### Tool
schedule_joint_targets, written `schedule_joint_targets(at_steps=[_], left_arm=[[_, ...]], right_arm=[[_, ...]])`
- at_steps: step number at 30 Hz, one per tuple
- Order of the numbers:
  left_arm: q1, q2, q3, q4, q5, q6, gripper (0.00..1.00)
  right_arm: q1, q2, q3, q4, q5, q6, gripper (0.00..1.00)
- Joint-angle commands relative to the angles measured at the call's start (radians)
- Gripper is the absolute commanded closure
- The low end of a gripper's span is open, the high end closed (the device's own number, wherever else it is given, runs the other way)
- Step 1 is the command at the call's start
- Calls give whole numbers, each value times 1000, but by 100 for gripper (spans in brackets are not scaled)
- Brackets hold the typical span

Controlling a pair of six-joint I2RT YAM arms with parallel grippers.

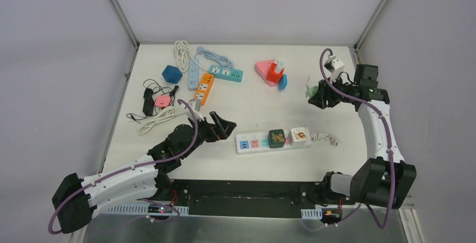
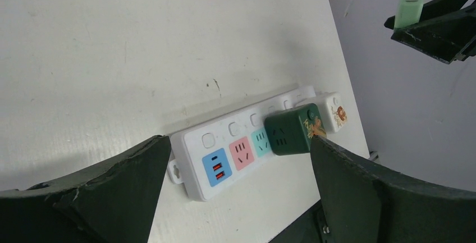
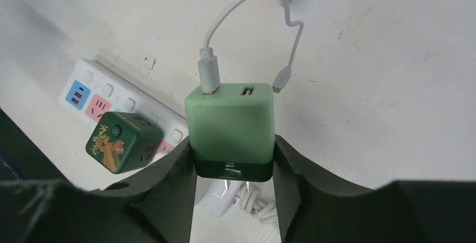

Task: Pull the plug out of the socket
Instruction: Place the plug at the center of the board.

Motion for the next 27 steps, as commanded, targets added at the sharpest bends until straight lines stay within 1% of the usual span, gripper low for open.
schedule_joint_targets(at_steps=[1,16,27], left_arm=[[10,-14,-8,4,1,30,1],[21,-28,-33,2,-3,35,1],[31,-27,-40,2,-1,37,1]], right_arm=[[-40,37,83,51,6,37,100],[-109,199,216,66,84,74,100],[-126,277,257,149,194,123,100]])
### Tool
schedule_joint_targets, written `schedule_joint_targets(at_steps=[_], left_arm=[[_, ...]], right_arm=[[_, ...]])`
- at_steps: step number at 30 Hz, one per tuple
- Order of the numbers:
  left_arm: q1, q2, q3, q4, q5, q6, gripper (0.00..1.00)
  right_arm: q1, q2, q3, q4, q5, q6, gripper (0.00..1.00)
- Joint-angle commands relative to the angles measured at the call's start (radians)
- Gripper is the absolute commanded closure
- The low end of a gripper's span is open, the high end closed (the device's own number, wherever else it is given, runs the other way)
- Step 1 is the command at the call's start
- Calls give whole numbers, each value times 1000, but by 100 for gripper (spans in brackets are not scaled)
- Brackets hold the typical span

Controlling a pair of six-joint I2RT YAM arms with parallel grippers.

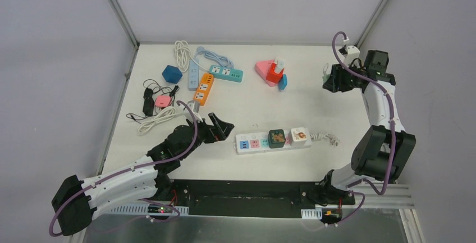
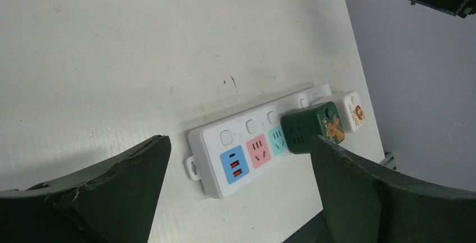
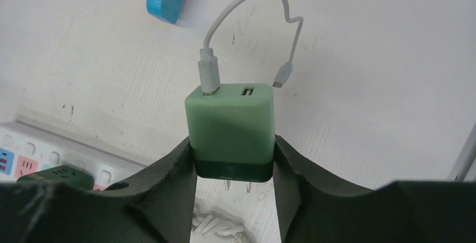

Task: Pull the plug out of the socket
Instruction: Place the plug at the center of the board.

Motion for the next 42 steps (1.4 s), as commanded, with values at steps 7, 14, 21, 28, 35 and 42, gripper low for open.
schedule_joint_targets(at_steps=[7,14,21,28,35,42], left_arm=[[19,-6,-18,23,-4,23,1],[25,0,-15,26,8,21,1],[27,-5,-19,23,6,13,1],[28,-19,-9,-21,7,2,1],[30,-7,-2,-22,-3,3,1],[33,36,12,-3,8,5,1]], right_arm=[[-7,130,101,149,128,134,100],[14,330,265,93,174,199,100],[80,560,491,18,239,199,100],[139,734,639,-16,291,218,99],[172,823,668,-33,312,208,92],[185,847,650,-48,333,177,75]])
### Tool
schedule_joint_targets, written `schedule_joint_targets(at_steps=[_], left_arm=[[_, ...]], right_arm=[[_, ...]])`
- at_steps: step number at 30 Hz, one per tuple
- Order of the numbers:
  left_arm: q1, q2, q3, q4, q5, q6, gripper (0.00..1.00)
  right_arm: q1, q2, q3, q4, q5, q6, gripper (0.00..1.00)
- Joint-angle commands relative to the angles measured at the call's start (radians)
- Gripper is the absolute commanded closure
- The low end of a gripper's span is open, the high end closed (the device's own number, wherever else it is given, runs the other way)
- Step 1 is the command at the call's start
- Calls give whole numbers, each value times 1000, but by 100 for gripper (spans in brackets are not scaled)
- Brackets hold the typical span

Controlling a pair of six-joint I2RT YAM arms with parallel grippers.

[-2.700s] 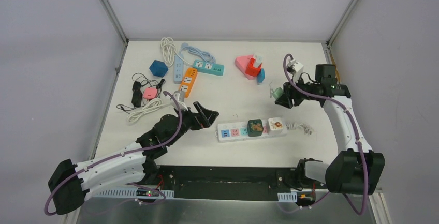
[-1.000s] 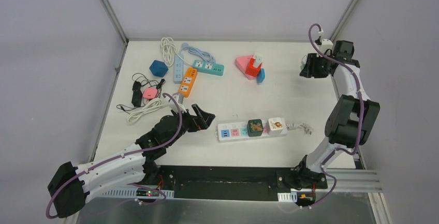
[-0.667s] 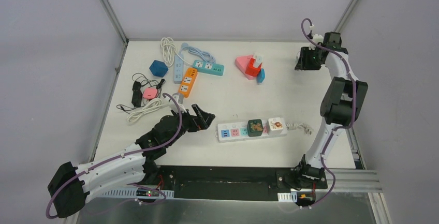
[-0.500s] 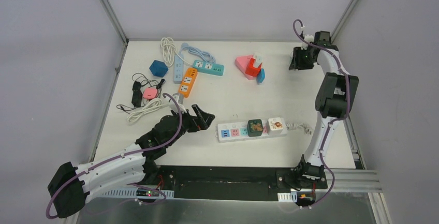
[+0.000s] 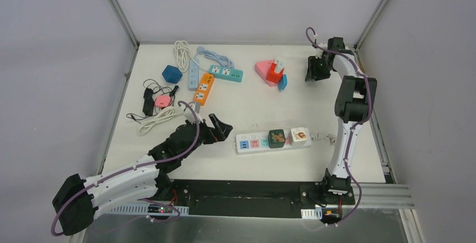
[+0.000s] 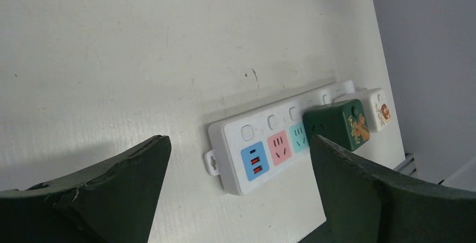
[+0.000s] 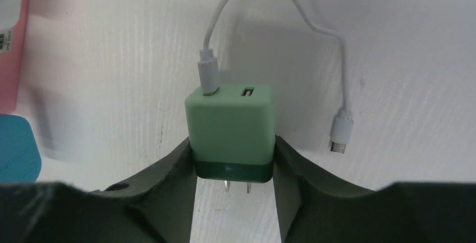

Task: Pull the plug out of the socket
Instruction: Place the plug at the center of the board, then remove the plug from the socket.

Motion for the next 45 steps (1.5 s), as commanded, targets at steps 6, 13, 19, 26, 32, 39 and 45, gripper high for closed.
schedule_joint_targets(at_steps=[6,13,19,26,32,39,45], left_arm=[[14,29,28,30,18,6,1],[16,23,22,35,35,2,1],[16,21,18,43,60,-2,1],[16,21,7,70,84,-8,1],[16,30,3,98,101,-14,1],[16,32,-4,120,116,-20,1],[16,42,-8,145,125,-24,1]], right_arm=[[11,-4,0,-39,38,-37,37],[4,-106,-51,-23,27,-49,15],[-13,-230,-105,-26,3,-69,10],[-33,-400,-198,-75,-66,-142,9],[-38,-546,-289,-129,-155,-203,9],[-40,-729,-409,-164,-306,-229,9],[-40,-847,-450,-212,-432,-250,9]])
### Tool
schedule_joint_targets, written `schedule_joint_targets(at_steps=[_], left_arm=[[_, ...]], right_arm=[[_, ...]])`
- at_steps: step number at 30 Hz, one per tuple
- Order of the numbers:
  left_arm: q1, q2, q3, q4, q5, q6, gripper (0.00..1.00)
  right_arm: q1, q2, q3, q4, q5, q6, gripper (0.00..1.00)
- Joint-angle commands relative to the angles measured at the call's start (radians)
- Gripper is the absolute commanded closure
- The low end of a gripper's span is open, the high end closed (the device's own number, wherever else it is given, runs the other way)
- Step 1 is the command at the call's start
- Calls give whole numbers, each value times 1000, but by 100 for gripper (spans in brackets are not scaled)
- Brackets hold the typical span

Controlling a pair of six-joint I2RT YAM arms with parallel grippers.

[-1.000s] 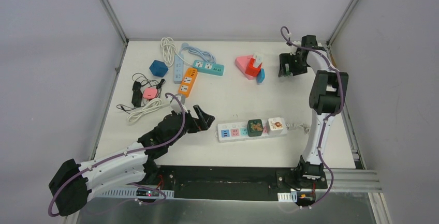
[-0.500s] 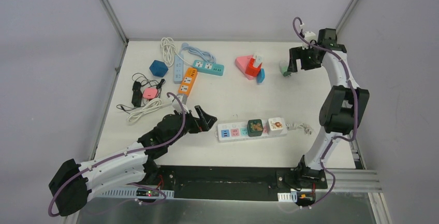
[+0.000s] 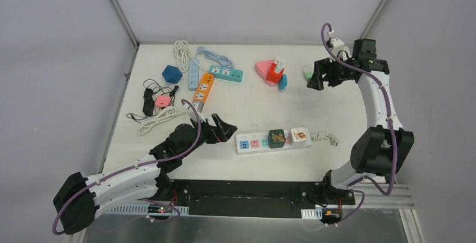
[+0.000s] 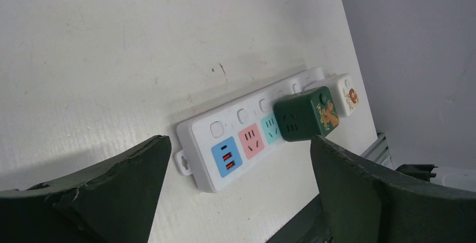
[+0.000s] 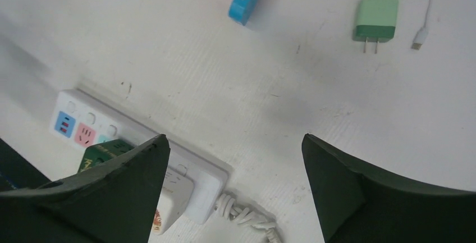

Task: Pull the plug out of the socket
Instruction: Remove the plug from the socket.

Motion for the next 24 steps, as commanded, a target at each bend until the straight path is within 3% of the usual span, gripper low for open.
schedule_joint_targets(at_steps=[1,24], left_arm=[[10,11,-8,71,21,-15,1],[13,38,-18,144,57,-34,1]], right_arm=[[-4,-117,-14,-39,-151,-44,9],[-2,-421,-267,-55,-490,-248,5]])
